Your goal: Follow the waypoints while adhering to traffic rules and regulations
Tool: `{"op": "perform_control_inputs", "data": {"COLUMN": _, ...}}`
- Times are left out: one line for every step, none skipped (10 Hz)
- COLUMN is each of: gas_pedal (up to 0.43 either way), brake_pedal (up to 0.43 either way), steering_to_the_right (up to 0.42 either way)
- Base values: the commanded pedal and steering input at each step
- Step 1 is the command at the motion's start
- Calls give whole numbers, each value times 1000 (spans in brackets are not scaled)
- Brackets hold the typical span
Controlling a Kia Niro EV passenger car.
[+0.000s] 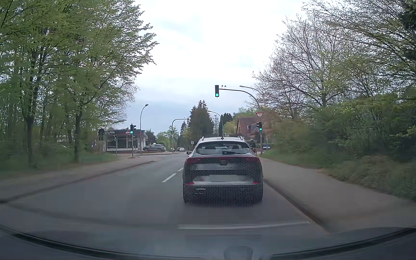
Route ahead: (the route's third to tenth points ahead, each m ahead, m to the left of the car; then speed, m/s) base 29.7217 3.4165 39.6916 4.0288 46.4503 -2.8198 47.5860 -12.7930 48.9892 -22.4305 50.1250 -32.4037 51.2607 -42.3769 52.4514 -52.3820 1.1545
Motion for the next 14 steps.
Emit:
{"op": "perform_control_inputs", "data": {"gas_pedal": 280, "brake_pedal": 0, "steering_to_the_right": 2}}
{"op": "perform_control_inputs", "data": {"gas_pedal": 287, "brake_pedal": 0, "steering_to_the_right": 2}}
{"op": "perform_control_inputs", "data": {"gas_pedal": 287, "brake_pedal": 0, "steering_to_the_right": 3}}
{"op": "perform_control_inputs", "data": {"gas_pedal": 311, "brake_pedal": 0, "steering_to_the_right": 3}}
{"op": "perform_control_inputs", "data": {"gas_pedal": 319, "brake_pedal": 0, "steering_to_the_right": 3}}
{"op": "perform_control_inputs", "data": {"gas_pedal": 331, "brake_pedal": 0, "steering_to_the_right": 3}}
{"op": "perform_control_inputs", "data": {"gas_pedal": 339, "brake_pedal": 0, "steering_to_the_right": 3}}
{"op": "perform_control_inputs", "data": {"gas_pedal": 350, "brake_pedal": 0, "steering_to_the_right": 1}}
{"op": "perform_control_inputs", "data": {"gas_pedal": 350, "brake_pedal": 0, "steering_to_the_right": -1}}
{"op": "perform_control_inputs", "data": {"gas_pedal": 358, "brake_pedal": 0, "steering_to_the_right": -4}}
{"op": "perform_control_inputs", "data": {"gas_pedal": 358, "brake_pedal": 0, "steering_to_the_right": -5}}
{"op": "perform_control_inputs", "data": {"gas_pedal": 358, "brake_pedal": 0, "steering_to_the_right": -6}}
{"op": "perform_control_inputs", "data": {"gas_pedal": 358, "brake_pedal": 0, "steering_to_the_right": -7}}
{"op": "perform_control_inputs", "data": {"gas_pedal": 358, "brake_pedal": 0, "steering_to_the_right": -9}}
